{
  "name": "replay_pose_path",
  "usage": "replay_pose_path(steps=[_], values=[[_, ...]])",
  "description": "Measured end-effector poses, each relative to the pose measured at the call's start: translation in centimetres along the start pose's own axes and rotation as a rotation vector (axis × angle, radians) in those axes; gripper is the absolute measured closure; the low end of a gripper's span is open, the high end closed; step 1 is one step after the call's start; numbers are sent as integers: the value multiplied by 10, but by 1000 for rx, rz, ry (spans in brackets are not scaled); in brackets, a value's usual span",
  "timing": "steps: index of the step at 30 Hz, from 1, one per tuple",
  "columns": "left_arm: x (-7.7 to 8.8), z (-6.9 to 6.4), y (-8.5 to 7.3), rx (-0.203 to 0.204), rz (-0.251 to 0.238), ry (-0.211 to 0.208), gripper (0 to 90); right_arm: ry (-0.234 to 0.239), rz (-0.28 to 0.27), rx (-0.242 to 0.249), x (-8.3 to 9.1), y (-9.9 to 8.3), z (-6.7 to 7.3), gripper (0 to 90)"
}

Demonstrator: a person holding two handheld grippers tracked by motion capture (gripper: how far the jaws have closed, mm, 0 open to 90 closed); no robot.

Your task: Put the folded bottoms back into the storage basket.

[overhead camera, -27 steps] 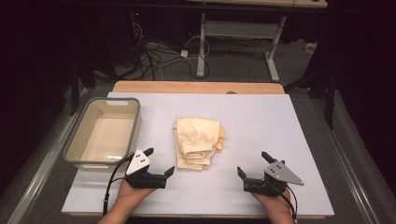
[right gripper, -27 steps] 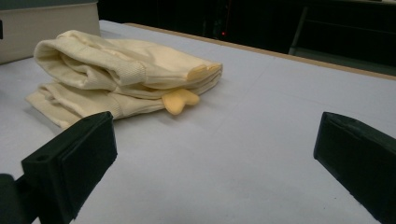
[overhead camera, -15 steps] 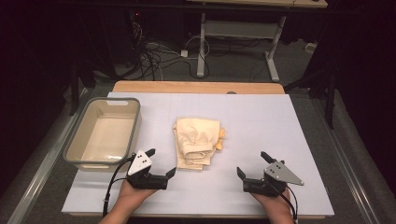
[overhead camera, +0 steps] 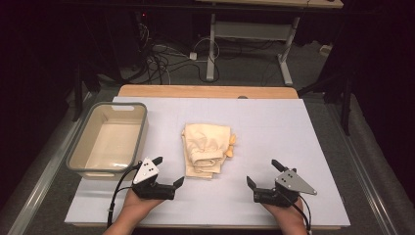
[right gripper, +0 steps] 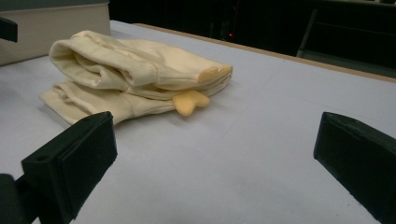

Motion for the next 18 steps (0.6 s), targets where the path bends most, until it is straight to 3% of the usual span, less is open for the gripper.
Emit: replay_pose_path(steps=[6,18], values=[[-3,-3,-2,-33,49,3,0,2,6,0,1,0,-1,4],[-6,-5,-6,-22,151,-22,0,20,18,-3,-1,-1,2,4]])
Point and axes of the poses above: each handheld gripper's, and its own axes: x roughly backward along the jaws, y roughly out of its top, z roughly to its left, the point moved 4 cm from there along -x, roughly forward along the jaws, and after that the axes turned 9 degrees about y, right-handed, at the moved point
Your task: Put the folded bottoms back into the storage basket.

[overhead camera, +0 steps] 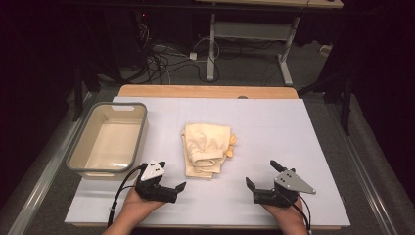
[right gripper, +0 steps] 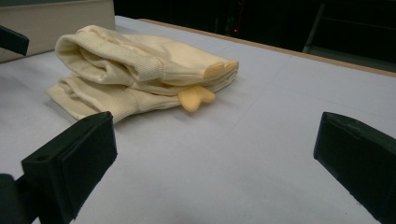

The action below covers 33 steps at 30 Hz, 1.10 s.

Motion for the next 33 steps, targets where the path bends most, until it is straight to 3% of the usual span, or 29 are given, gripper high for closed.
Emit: replay_pose_path(steps=[7,23,25,27,31,33], values=[[-4,-3,-3,-17,59,-8,0,1,1,-2,0,0,-1,4],[-10,-6,-7,-45,142,-11,13,3,8,-3,1,0,-1,4],[-9,-7,-4,-13,135,-48,67,2,8,1,1,0,-1,4],[-9,-9,1,-6,109,-47,183,2,10,0,1,0,-1,4],[-19,-11,11,-13,108,-48,446,9,6,2,2,0,-1,4],[-26,-11,15,-28,127,-42,466,9,7,2,2,-1,-1,4]])
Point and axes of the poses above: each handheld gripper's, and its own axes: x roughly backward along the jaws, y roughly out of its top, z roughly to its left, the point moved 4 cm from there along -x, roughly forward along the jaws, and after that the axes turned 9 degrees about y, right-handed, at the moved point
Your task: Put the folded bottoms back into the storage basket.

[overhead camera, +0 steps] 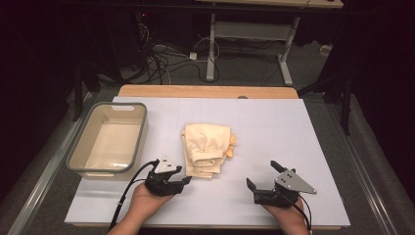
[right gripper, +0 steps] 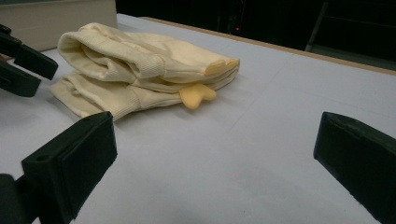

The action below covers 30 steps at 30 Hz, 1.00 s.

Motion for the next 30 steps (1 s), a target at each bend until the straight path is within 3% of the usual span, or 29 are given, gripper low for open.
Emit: replay_pose_path(steps=[2,6,9,10,12,14,19,24,30], values=[[-6,2,4,9,22,14,492,0,1,1,0,0,0,4],[-16,7,7,53,58,2,557,-2,3,1,0,-1,-1,4],[-18,5,5,67,44,4,600,-4,0,-2,-2,0,0,4],[-17,4,4,68,42,5,683,-4,-2,3,-3,2,2,4],[-17,-1,4,64,36,-12,718,0,-1,8,-3,2,3,4],[-17,-3,4,55,31,-3,773,4,4,15,-5,1,4,4],[-16,-4,5,50,22,-31,785,4,5,23,-5,2,5,4],[-13,-17,5,13,8,-68,786,-1,-2,16,-4,3,4,4],[-1,-21,3,-24,5,-70,786,3,-2,21,-5,3,5,4]])
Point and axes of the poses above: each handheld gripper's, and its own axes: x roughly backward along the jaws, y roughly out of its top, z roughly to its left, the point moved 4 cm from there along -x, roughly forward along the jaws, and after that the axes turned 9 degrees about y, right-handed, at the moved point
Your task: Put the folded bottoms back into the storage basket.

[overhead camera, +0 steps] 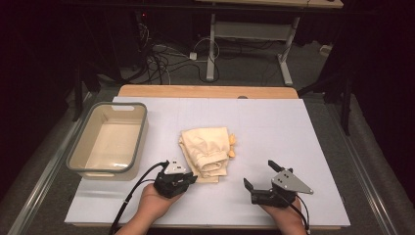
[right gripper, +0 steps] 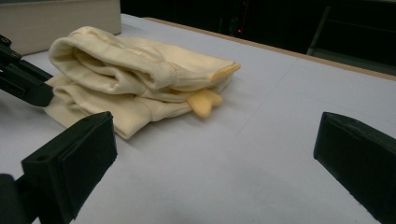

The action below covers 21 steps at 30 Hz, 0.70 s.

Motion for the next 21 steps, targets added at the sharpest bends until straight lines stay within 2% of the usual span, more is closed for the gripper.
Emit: replay_pose_path(steps=[5,12,21], values=[[12,4,-10,-21,15,7,786,-1,1,-2,0,0,0,5],[26,20,-27,-5,33,22,785,-4,3,-2,1,0,0,4],[37,37,-37,16,34,48,785,-5,4,1,0,-1,1,4]])
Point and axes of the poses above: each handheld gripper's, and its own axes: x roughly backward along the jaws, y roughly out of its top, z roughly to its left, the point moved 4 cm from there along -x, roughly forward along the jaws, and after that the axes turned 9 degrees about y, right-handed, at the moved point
